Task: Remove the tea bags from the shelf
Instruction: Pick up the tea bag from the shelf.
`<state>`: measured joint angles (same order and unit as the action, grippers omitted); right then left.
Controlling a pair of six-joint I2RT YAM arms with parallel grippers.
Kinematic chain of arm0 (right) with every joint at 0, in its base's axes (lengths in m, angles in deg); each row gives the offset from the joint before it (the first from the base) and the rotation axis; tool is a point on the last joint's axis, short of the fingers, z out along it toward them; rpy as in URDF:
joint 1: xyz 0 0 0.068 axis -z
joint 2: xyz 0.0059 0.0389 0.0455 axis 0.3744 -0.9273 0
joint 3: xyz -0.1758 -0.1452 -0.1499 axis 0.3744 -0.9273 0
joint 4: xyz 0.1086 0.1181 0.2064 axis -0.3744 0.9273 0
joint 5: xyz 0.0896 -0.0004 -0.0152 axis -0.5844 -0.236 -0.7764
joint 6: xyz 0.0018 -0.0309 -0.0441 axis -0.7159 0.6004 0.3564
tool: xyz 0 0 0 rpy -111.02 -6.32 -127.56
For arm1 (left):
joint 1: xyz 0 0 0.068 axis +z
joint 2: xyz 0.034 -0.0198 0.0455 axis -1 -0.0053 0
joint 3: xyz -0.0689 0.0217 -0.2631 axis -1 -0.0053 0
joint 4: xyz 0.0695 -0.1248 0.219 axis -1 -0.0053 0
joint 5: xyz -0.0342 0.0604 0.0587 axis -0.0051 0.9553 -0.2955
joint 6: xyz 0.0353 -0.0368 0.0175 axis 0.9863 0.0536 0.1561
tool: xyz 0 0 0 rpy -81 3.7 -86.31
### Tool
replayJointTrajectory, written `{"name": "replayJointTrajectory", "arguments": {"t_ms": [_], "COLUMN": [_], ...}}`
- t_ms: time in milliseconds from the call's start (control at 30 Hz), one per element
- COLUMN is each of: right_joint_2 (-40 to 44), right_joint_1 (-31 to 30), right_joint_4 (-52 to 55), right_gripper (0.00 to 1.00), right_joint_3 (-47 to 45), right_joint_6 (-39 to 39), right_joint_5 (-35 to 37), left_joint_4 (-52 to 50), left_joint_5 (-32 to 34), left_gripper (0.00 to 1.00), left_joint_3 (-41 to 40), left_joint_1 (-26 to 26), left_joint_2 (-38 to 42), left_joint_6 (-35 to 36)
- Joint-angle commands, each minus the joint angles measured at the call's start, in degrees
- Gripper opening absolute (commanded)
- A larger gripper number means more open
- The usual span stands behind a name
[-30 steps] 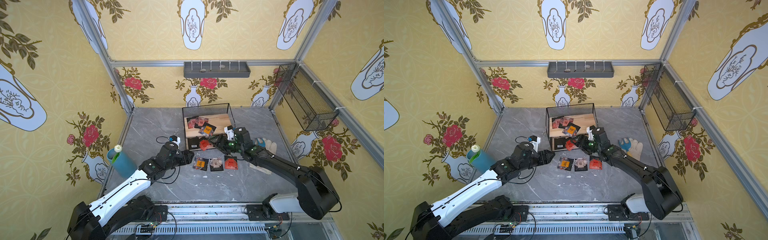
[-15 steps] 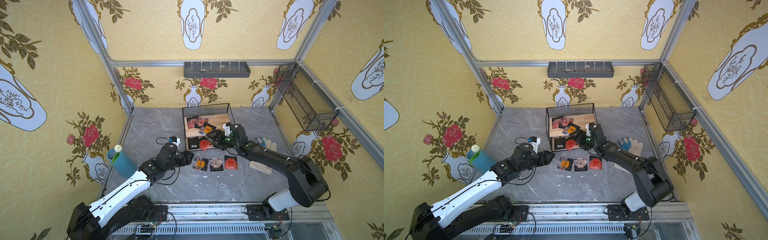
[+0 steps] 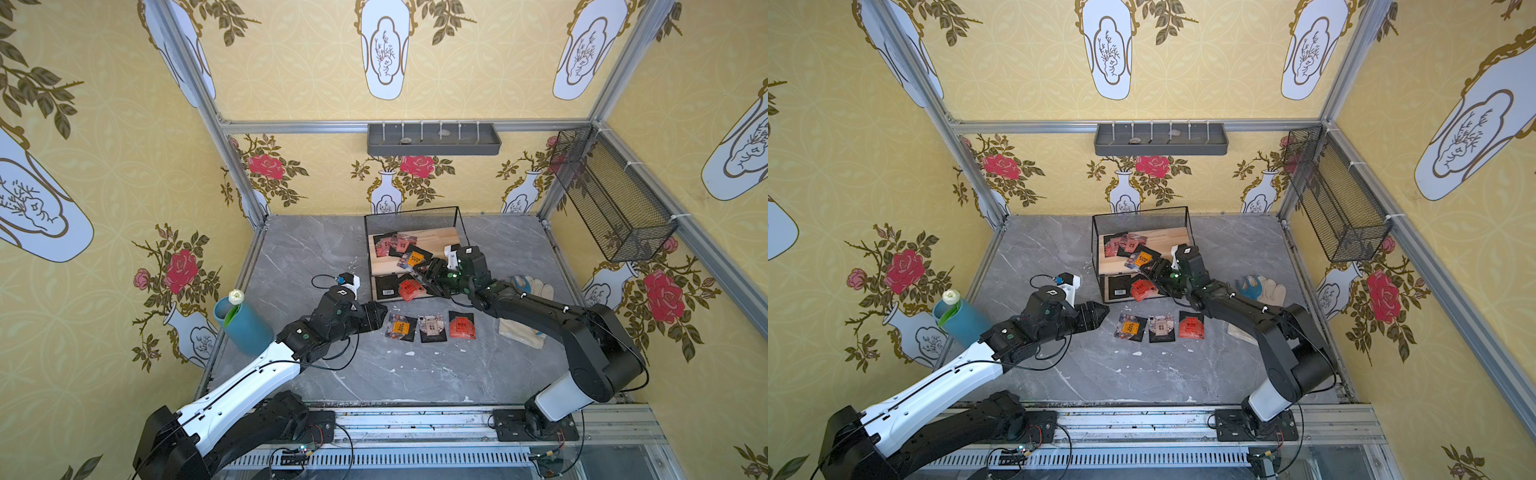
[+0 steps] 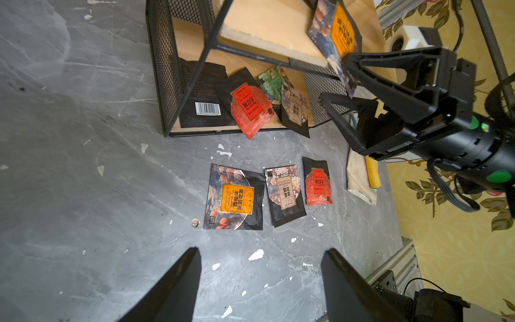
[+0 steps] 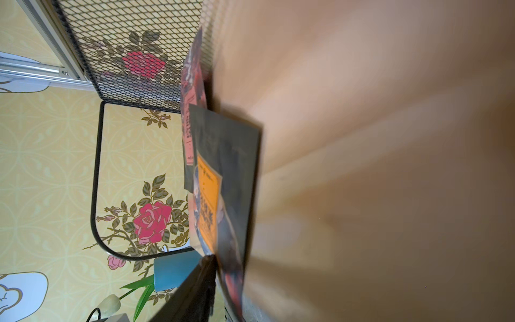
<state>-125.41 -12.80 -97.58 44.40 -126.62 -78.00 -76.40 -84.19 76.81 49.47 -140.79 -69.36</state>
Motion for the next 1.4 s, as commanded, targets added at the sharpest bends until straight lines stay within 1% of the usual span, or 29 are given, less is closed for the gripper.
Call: {"name": "replayJointTrajectory", "arguments": {"t_ms": [0,33,133,167,367,433,533,667,767,900,933,1133,1200,1367], "right_joint_2": [-0.48,-0.7,-0.67,-0.58,0.56,0.97,1.65,2.63,3.43,4.42,4.73,6.5,7.23,9.12], "right_joint_1": [0.02,0.08,0.12,0.07,0.15,0.16,0.16,0.2,0.15,0.16,0.17,0.22,0.32,0.67], "right_joint_4": [-3.65,-3.51,-3.84,-3.82,-3.64,-3.41,-3.5,-3.31,-3.14,-2.41,-2.27,-1.26,-0.52,0.22], "right_gripper": [0.52,0.49,0.47,0.45,0.41,0.38,0.38,0.29,0.2,0.16,0.14,0.09,0.06,0.05], "right_joint_3": [0.41,0.57,0.35,0.36,-0.55,-0.79,-1.25,-2.01,-2.55,-3.07,-3.09,-3.48,-3.68,-4.33], "right_joint_6": [-0.6,-0.59,-0.61,-0.59,-0.59,-0.67,-0.68,-0.59,-0.59,-0.5,-0.42,0.33,0.81,1.4], "right_joint_5": [-0.19,-0.4,-0.91,-1.07,-1.56,-1.73,-2.01,-2.09,-2.09,-2.09,-2.16,-2.7,-2.79,-3.01], "left_joint_4": [0.43,0.41,0.41,0.41,0.66,0.85,0.94,1.02,1.09,1.38,1.46,1.38,1.25,1.07], "left_joint_5": [0.17,0.21,0.26,0.21,0.09,-0.01,-0.19,-0.29,-0.32,-0.53,-0.62,-0.63,-0.54,-0.36], "left_gripper": [0.77,0.77,0.77,0.77,0.77,0.77,0.77,0.77,0.77,0.77,0.77,0.77,0.77,0.77], "left_joint_3": [-0.38,-0.36,-0.3,-0.29,-0.21,-0.2,-0.03,-0.03,-0.16,-0.14,-0.12,-0.04,-0.1,0.15], "left_joint_1": [0.06,0.06,0.06,0.06,0.06,0.06,0.06,0.06,0.06,0.06,0.06,0.06,0.07,0.06], "left_joint_2": [0.02,0.02,0.02,-0.04,-0.5,-0.74,-0.94,-1.12,-1.12,-1.38,-1.46,-1.38,-1.29,-1.18], "left_joint_6": [1.02,1.03,1.01,1.06,0.96,0.93,0.96,0.83,0.74,0.66,0.7,0.57,0.61,0.6]}}
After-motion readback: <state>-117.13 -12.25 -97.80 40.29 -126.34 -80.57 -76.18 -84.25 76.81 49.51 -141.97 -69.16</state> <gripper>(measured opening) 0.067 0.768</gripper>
